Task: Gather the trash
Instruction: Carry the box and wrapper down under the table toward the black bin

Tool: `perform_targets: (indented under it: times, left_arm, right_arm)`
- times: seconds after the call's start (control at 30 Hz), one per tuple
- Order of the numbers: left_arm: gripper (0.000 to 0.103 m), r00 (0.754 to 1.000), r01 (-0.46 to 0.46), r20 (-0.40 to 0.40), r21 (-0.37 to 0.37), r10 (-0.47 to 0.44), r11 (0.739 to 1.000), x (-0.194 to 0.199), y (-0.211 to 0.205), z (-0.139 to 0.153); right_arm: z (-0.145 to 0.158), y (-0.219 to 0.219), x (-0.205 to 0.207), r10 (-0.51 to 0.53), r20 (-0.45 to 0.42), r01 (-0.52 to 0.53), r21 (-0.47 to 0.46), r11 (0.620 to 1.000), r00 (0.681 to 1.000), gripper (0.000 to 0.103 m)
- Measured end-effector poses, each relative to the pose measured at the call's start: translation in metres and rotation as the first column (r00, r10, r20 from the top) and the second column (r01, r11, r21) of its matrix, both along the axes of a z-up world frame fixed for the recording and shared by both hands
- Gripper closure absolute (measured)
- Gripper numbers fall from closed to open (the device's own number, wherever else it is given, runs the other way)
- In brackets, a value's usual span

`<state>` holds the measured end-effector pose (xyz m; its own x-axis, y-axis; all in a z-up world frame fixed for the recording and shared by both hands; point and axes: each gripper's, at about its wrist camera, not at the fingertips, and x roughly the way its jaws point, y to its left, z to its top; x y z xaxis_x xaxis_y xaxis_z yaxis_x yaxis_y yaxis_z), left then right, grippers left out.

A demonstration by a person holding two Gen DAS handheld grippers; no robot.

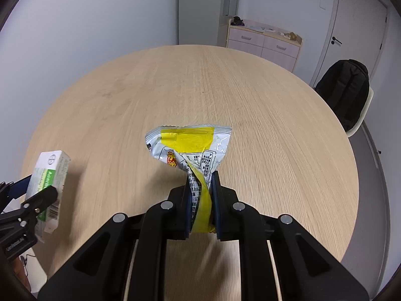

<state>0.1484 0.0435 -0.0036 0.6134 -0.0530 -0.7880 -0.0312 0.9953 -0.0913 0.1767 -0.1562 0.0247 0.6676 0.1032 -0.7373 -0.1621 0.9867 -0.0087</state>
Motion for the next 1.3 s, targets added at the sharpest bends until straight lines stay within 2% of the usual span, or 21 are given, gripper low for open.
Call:
perform_targets:
  times: [0.73,0.97,1.3]
  left_arm:
    - [0.039,0.998,0.023,0.062,0.016,-0.024,1.000,-0.101,-0.021,0.008]
    - [0.039,0.997,0.032,0.075,0.016,-0.033,0.999,-0.142,-0.024,0.002]
    - [0.039,0.997,0.050,0.065,-0.008,-0.050,0.999,-0.188,-0.029,-0.024]
  right_arm:
    - [0.012,-0.010,-0.132,0.020,0.071,-0.023,0.051,0.998,0.997,0.090]
    - [0.001,-0.014,-0.179,0.013,0.074,-0.019,0.075,0.997,0.997,0.090]
    - [-0.022,-0.017,-0.240,0.017,0.091,-0.025,0.086,0.996,0.996,0.090]
